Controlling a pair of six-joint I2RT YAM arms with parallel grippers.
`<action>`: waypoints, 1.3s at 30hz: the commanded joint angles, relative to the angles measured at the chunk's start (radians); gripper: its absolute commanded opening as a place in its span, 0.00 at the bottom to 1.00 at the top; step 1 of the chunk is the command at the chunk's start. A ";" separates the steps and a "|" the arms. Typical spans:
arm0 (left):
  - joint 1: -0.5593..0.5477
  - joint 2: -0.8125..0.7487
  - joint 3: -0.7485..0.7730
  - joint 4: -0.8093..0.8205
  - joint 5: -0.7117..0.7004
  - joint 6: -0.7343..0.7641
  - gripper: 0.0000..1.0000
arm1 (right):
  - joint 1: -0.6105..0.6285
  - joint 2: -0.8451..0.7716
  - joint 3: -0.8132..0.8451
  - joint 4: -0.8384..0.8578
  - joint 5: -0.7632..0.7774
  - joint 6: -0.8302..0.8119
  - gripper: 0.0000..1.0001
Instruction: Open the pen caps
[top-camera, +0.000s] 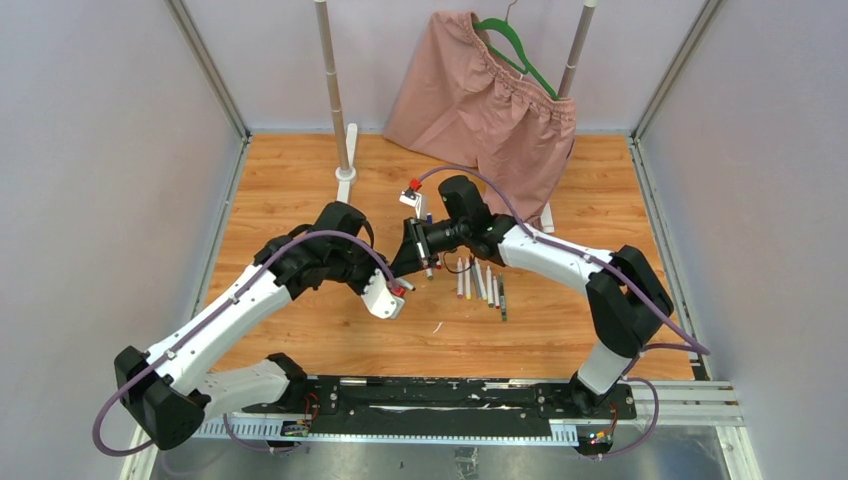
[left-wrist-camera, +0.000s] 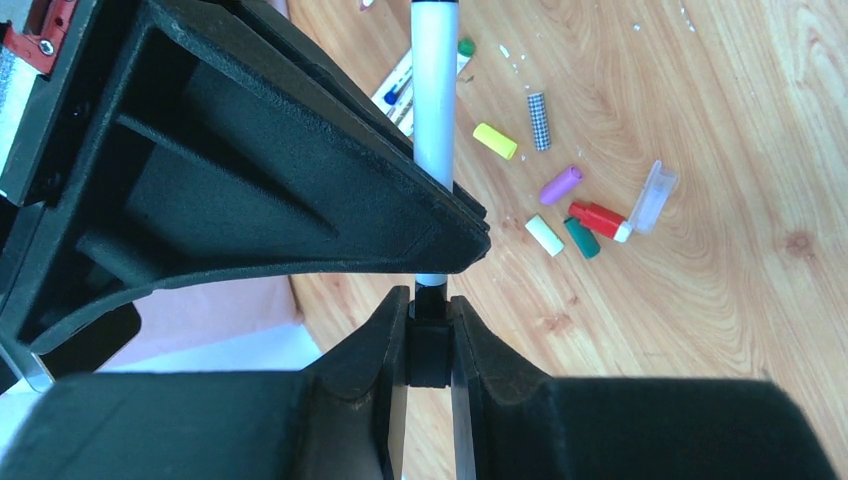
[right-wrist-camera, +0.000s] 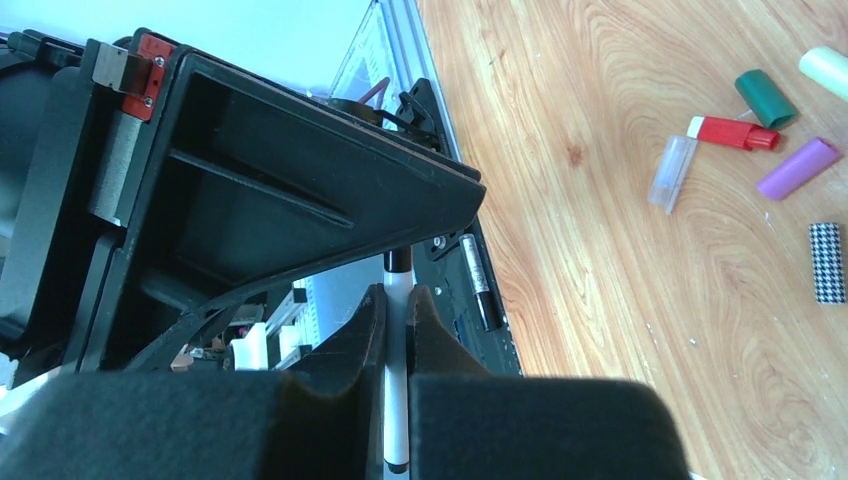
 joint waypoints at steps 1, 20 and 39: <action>0.008 0.031 0.014 0.020 -0.120 0.003 0.00 | 0.004 -0.059 -0.070 -0.037 -0.004 0.000 0.00; 0.141 0.236 0.051 0.131 -0.160 -0.250 0.00 | -0.005 -0.279 -0.219 -0.378 0.744 -0.186 0.00; 0.242 0.384 -0.069 0.353 0.118 -0.942 0.00 | -0.004 0.081 -0.147 -0.141 1.181 -0.090 0.00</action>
